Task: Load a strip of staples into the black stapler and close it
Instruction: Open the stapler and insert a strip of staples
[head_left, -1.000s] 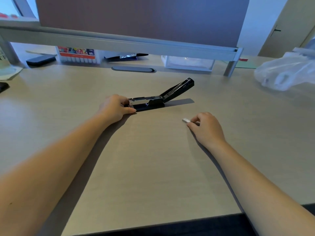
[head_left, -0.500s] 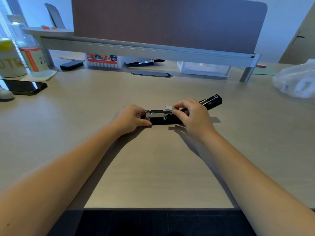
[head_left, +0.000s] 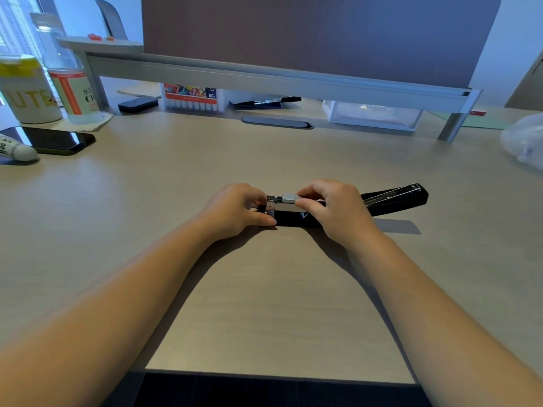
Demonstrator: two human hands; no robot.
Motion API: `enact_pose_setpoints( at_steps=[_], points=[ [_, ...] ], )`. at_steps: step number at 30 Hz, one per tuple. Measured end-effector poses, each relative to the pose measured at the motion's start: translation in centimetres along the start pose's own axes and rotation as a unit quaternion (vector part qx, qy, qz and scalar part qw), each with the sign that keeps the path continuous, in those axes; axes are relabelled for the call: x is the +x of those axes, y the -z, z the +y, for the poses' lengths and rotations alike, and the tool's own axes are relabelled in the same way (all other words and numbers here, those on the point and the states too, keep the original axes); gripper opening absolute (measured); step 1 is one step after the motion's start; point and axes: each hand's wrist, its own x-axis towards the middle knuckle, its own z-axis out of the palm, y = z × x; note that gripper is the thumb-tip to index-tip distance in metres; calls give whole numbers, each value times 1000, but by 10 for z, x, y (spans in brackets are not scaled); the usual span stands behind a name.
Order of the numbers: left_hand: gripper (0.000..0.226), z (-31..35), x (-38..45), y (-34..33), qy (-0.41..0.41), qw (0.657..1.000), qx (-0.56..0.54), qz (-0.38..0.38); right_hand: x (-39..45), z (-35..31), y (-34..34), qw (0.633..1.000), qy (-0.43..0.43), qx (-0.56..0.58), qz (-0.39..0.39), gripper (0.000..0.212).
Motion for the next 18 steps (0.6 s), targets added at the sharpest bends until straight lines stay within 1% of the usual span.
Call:
enact_pose_setpoints(
  at_steps=[8,14,16,18],
  points=[
    [27,-2,1,-1,-4,1000,10,0,1,-2,3,1000,-7,12,-24,21],
    [30,-1,1,-1,0,1000,10,1,1,0,3,999,-9,5,-45,24],
    [31,-1,0,-1,0,1000,11,0,0,0,3,999,-6,-3,-40,28],
    [31,0,0,-1,0,1000,10,1,-1,2,4,1000,2,-21,-17,28]
  ],
)
